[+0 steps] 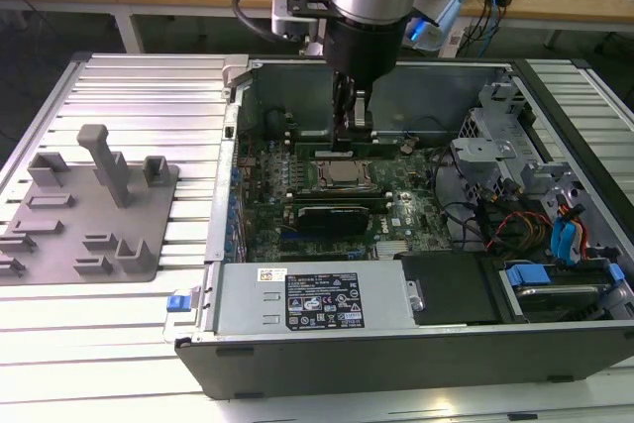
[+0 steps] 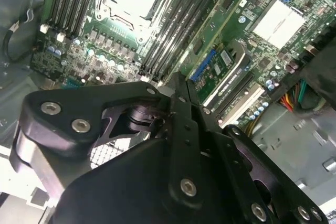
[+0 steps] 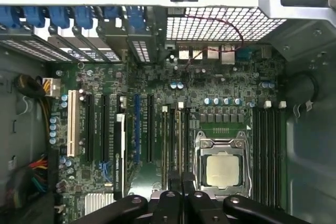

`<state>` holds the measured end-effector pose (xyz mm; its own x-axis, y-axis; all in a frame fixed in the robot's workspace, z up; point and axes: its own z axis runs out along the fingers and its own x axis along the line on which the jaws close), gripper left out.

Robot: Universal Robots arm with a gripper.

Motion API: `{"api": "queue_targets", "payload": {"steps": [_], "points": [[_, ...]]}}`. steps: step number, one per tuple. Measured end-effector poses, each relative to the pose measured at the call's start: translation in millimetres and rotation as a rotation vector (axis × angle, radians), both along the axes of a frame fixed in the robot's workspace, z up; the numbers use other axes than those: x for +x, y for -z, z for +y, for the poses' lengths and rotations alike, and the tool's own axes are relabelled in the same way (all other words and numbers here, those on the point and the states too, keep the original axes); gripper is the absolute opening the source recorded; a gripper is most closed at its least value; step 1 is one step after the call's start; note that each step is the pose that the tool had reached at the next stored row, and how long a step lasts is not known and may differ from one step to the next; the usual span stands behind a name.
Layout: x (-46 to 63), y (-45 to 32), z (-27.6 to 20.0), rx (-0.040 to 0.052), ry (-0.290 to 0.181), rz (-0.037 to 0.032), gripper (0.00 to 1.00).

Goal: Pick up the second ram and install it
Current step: 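Pick up the second ram and move it above second insertion slot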

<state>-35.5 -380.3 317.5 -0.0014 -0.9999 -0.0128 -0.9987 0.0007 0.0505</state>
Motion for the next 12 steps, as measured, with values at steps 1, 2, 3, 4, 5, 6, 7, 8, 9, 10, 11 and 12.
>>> {"api": "queue_targets", "payload": {"steps": [1, 2, 3, 4, 5, 6, 7, 8, 9, 10, 11, 12], "points": [[0.0, 1.8, 1.5, -0.0001, 0.001, 0.0, 0.09], [0.0, 3.4, 2.6, -0.0002, 0.002, 0.0001, 0.09], [-0.2, 7.2, 3.7, 0.0002, 0.002, -0.0001, 0.09], [-0.5, 11.9, 3.8, -0.0001, 0.002, 0.0, 0.09], [-0.7, 16.4, 3.8, 0.0, 0.002, -0.0003, 0.09], [-0.8, 20.3, 3.8, -0.0001, 0.002, -0.001, 0.09], [-0.8, 22.4, 3.8, 0.0, 0.002, -0.0011, 0.09], [-0.8, 22.8, 3.8, -0.0001, 0.002, -0.0011, 0.09], [-0.8, 22.9, 3.8, -0.0004, 0.002, -0.001, 0.09], [-0.8, 23.4, 3.8, -0.0001, 0.002, -0.0012, 0.09], [-0.8, 23.6, 3.8, -0.0001, 0.002, -0.0012, 0.09], [-0.8, 23.9, 3.8, -0.0001, 0.002, -0.0012, 0.09]]}}
